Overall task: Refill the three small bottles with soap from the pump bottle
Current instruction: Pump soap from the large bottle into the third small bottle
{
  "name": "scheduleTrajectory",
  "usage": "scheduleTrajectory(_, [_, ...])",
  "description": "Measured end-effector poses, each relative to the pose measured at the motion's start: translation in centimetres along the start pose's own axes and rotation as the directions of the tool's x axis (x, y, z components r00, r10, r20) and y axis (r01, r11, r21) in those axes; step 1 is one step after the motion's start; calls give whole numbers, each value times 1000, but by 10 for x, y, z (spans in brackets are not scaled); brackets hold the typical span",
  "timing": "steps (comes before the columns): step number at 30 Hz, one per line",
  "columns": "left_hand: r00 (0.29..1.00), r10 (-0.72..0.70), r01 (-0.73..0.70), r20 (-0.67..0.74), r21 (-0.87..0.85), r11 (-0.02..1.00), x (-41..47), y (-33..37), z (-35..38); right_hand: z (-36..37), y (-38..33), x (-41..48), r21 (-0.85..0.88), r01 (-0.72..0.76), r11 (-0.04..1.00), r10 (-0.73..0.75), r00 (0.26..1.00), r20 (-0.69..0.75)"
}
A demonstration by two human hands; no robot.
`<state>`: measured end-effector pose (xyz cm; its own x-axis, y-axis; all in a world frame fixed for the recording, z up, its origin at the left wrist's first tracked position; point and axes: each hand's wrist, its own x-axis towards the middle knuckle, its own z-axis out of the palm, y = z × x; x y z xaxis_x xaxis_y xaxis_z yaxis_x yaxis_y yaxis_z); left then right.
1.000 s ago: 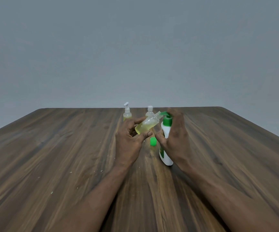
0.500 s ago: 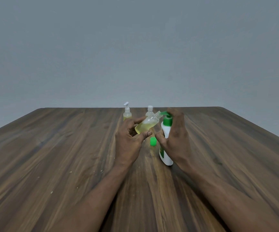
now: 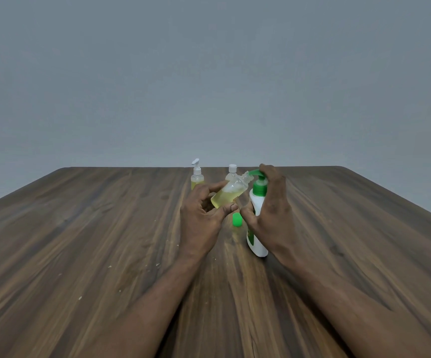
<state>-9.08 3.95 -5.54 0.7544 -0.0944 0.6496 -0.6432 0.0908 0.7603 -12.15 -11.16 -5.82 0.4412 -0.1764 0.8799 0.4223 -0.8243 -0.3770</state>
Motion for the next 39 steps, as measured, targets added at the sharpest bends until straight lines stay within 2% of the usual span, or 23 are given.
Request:
scheduleTrajectory(28, [1000,-29,29,0,15,999,-1,-1,-2,0,-1,-1,-8,0,1000,0,999,-44])
scheduleTrajectory(39, [1000,-19,19,8,27,999,-2,0,0,1,0,-1,-1,-26,1000,26,1000,-13])
